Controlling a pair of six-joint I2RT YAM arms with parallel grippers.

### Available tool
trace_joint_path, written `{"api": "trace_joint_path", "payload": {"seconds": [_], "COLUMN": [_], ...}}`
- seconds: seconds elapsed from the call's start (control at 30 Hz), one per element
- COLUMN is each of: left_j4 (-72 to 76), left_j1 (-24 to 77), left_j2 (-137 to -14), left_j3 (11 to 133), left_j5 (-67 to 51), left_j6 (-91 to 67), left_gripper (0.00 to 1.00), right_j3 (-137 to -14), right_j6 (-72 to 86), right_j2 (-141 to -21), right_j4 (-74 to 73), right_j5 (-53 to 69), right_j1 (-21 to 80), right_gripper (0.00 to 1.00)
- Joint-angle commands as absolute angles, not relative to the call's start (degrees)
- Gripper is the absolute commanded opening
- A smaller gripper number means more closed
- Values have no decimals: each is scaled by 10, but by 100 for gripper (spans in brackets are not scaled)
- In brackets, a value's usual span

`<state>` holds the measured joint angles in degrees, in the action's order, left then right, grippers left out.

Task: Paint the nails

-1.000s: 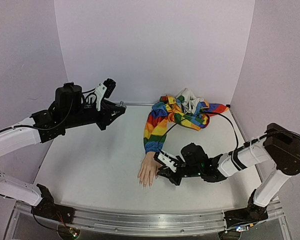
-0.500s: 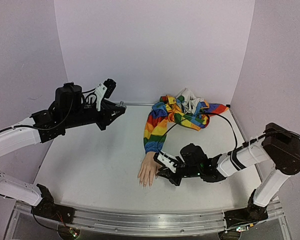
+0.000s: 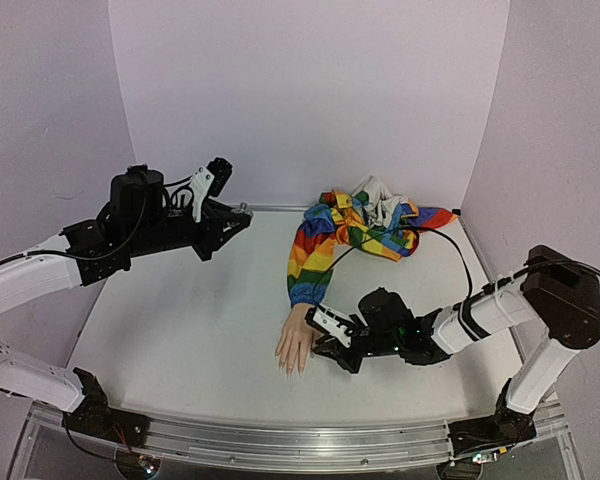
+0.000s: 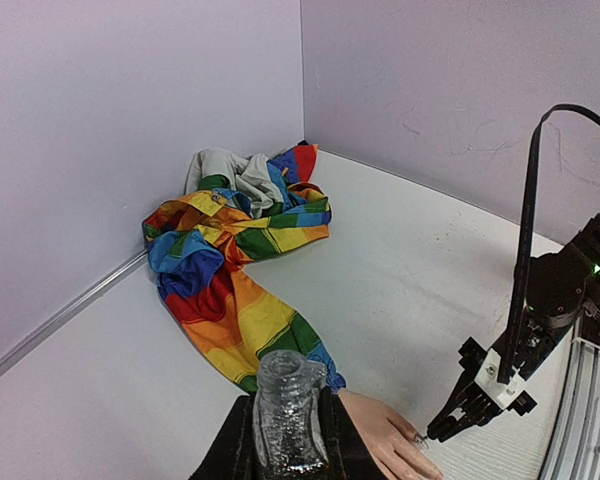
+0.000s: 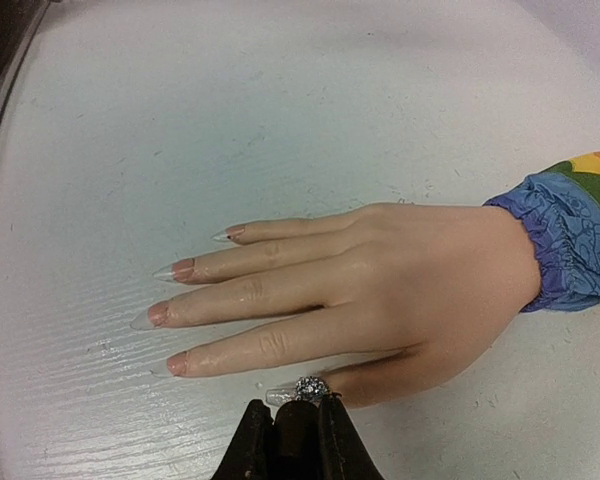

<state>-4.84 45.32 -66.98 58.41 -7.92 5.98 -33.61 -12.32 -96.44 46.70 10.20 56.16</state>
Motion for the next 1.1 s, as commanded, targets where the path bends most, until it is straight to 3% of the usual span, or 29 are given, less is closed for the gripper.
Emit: {"api": "trace_joint_path", "payload": {"seconds": [0.0, 0.47, 0.7, 1.07], "left_j4": [-13, -14, -14, -14], "left_j1": [450, 450, 450, 450], "left_j2": [-649, -651, -654, -654], "left_j3": [586, 586, 587, 588], "left_j5": [-85, -87, -88, -91], "left_j6": [63, 63, 62, 61], "left_gripper": [0, 0, 0, 0], "right_j3": [-349, -341, -306, -324], "right_j6": [-120, -118, -117, -113], "right_j2": [-965, -947, -896, -929], "right_j4": [467, 470, 504, 515], "right_j5": [122, 136, 82, 57], "right_j1": [569, 575, 575, 575], "right_gripper": [0, 0, 0, 0]}}
